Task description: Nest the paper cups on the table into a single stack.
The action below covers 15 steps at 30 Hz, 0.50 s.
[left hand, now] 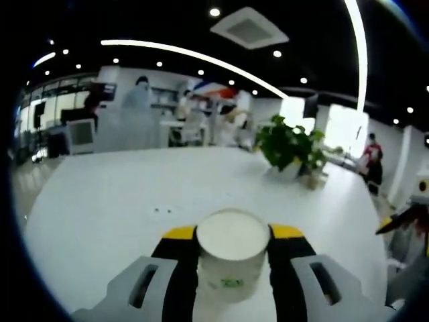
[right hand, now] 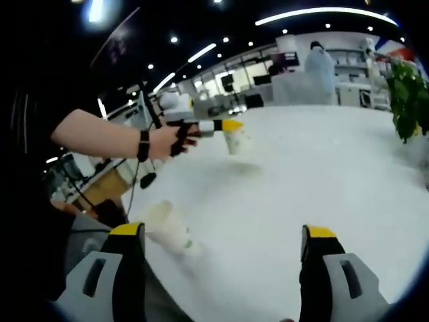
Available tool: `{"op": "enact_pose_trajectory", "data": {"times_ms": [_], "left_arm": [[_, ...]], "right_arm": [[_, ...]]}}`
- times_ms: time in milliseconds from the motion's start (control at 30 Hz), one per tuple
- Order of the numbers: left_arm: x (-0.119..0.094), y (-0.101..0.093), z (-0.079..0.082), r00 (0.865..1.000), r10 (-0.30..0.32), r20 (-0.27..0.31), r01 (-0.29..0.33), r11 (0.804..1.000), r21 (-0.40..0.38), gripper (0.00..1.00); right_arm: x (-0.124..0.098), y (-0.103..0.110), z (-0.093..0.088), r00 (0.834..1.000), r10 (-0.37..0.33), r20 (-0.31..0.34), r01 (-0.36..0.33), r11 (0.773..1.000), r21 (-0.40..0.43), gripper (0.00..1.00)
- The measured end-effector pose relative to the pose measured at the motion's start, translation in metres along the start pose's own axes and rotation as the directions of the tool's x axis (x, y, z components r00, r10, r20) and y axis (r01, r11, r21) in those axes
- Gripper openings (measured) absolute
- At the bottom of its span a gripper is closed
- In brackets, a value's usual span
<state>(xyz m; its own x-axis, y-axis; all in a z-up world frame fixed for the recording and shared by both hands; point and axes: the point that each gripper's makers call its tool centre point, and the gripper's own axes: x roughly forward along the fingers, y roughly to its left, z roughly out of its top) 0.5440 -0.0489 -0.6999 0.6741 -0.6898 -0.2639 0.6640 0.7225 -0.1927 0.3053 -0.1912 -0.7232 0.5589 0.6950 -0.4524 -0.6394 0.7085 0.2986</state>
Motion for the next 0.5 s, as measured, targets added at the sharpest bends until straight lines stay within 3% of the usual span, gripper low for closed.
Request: {"op": "enact_pose_trajectory", "data": {"times_ms": [500], "left_arm": [[-0.049, -0.024, 0.020, 1.000, -0.007, 0.020, 0.007, 1.000, 0.010, 0.38]], "right_arm": [[-0.013, 0.024, 0.012, 0.998, -0.013, 0.055, 0.016, 0.999, -0.048, 0.96]]}}
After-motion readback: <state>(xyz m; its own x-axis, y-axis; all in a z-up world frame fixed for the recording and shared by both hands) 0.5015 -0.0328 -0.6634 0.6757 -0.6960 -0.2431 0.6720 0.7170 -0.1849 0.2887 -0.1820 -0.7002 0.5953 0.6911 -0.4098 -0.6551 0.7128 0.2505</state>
